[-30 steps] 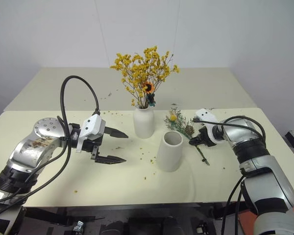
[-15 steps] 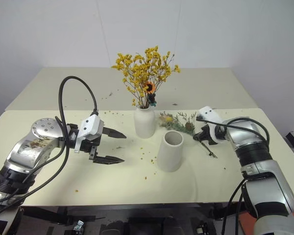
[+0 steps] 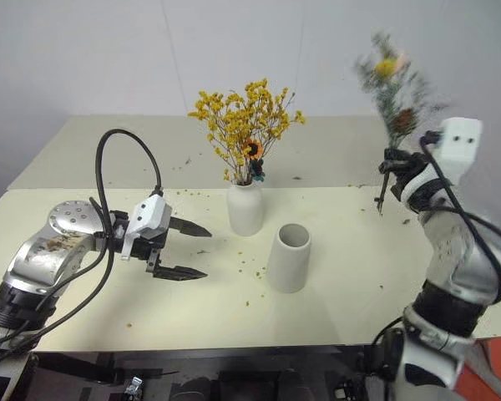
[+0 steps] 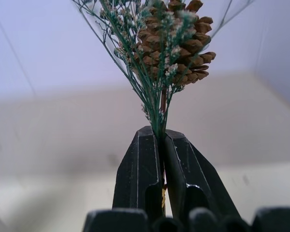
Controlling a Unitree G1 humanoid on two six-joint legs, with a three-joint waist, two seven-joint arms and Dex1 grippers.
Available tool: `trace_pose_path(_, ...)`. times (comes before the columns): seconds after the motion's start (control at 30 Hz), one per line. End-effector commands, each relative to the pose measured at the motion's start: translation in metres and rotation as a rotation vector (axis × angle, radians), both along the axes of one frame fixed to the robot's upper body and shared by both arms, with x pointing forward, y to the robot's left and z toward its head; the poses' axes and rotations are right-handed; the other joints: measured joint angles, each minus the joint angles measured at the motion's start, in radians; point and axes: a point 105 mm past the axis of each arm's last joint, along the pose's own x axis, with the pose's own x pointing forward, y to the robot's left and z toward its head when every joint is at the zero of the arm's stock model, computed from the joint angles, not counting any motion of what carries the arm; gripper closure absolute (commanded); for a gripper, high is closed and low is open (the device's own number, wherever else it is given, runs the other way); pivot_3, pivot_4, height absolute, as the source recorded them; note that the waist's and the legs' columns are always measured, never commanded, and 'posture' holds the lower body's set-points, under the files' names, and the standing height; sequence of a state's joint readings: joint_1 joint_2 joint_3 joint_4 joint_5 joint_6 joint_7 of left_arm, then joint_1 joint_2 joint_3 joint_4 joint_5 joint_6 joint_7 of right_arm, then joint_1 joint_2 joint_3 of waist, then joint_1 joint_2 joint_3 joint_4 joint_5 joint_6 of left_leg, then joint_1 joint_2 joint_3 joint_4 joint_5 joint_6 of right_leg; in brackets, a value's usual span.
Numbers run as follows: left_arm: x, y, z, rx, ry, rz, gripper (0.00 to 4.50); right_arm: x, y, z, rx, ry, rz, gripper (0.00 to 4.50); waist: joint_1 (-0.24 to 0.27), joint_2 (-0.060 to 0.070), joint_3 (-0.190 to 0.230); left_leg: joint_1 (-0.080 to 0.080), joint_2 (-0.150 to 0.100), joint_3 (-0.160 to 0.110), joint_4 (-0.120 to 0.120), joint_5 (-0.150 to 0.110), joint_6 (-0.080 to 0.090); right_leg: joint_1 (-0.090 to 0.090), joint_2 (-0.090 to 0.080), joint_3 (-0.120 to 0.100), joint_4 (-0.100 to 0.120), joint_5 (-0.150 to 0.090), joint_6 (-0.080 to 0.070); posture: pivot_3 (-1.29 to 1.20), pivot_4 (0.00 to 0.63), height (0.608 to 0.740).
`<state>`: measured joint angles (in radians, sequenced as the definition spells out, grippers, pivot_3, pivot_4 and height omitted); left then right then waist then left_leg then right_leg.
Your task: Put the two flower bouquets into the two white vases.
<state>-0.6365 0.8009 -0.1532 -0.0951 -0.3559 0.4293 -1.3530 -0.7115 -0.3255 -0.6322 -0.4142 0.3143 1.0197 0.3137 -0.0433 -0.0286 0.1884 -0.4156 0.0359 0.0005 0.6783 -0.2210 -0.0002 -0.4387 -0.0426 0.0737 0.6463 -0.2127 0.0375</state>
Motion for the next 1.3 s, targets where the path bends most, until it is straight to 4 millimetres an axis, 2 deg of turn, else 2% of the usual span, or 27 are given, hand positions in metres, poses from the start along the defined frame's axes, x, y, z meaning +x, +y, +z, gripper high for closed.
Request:
trace_pose_path(0.03, 0.006, 0.002, 0.013, -0.012, -0.048, -0.007, 0.00, -0.040, 0.008, 0.033, 0.163, -0.258, 0.049, 4.13, 0.000, 0.000, 0.000, 0.000, 0.000, 0.000, 0.000, 0.000, 0.000, 0.000, 0.000, 0.000, 0.000, 0.000, 0.000, 0.00, 0.150, 0.740)
trace_pose_path(0.1, 0.009, 0.003, 0.014, -0.009, -0.055, -0.012, 0.00, -0.047, 0.019, 0.031, 0.254, -0.292, 0.123, 4.13, -0.002, 0.000, 0.000, 0.000, 0.000, 0.000, 0.000, 0.000, 0.000, 0.000, 0.000, 0.000, 0.000, 0.000, 0.000, 0.00, 0.150, 0.740)
trace_pose_path(0.27, 0.010, -0.002, 0.014, -0.033, -0.060, -0.030, 0.00, -0.079, 0.055, 0.028, 0.280, -0.439, 0.247, 4.13, -0.002, 0.000, 0.000, 0.000, 0.000, 0.000, -0.001, 0.000, 0.000, 0.000, 0.000, 0.000, 0.000, 0.001, -0.003, 0.00, 0.150, 0.740)
trace_pose_path(0.37, 0.008, -0.007, 0.011, -0.046, -0.053, -0.038, 0.00, -0.086, 0.073, 0.022, 0.289, -0.436, 0.312, 4.13, -0.003, 0.000, 0.000, 0.000, 0.000, 0.000, -0.001, 0.000, 0.000, 0.000, 0.000, 0.000, 0.000, 0.001, -0.003, 0.00, 0.150, 0.740)
trace_pose_path(0.5, 0.005, -0.014, 0.009, -0.059, -0.045, -0.061, 0.00, -0.097, 0.100, 0.024, 0.194, -0.501, 0.346, 4.13, -0.004, 0.000, 0.000, 0.001, 0.000, 0.000, 0.000, 0.000, 0.000, 0.000, 0.000, 0.000, 0.000, -0.001, 0.000, 0.00, 0.150, 0.740)
trace_pose_path(0.67, 0.010, -0.020, 0.010, -0.069, -0.051, -0.066, 0.00, -0.091, 0.110, 0.011, 0.162, -0.484, 0.369, 4.13, -0.002, 0.000, 0.000, 0.001, 0.000, 0.000, 0.000, 0.000, 0.000, 0.001, 0.000, 0.000, 0.000, -0.003, 0.003, 0.00, 0.150, 0.740)
trace_pose_path(0.77, 0.007, -0.024, 0.010, -0.074, -0.050, -0.080, 0.00, -0.088, 0.114, -0.005, 0.130, -0.454, 0.383, 4.13, -0.001, 0.000, 0.000, 0.001, 0.000, 0.000, 0.000, 0.000, 0.000, 0.001, 0.000, 0.000, -0.001, -0.003, 0.003, 0.00, 0.150, 0.740)
trace_pose_path(0.93, 0.003, -0.025, 0.009, -0.077, -0.043, -0.084, 0.00, -0.087, 0.120, -0.020, 0.113, -0.438, 0.393, 4.13, -0.002, 0.000, 0.000, 0.001, 0.000, 0.000, 0.000, 0.000, 0.000, 0.001, 0.000, 0.000, -0.001, -0.003, 0.003, 0.00, 0.150, 0.740)
trace_pose_path(1.3, 0.001, -0.033, 0.018, -0.128, -0.043, -0.102, 0.00, -0.083, 0.128, -0.039, 0.074, -0.428, 0.378, 4.13, 0.000, 0.000, 0.000, 0.001, 0.000, 0.000, 0.000, 0.000, 0.000, 0.001, 0.000, 0.000, -0.001, -0.003, 0.003, 0.00, 0.150, 0.740)
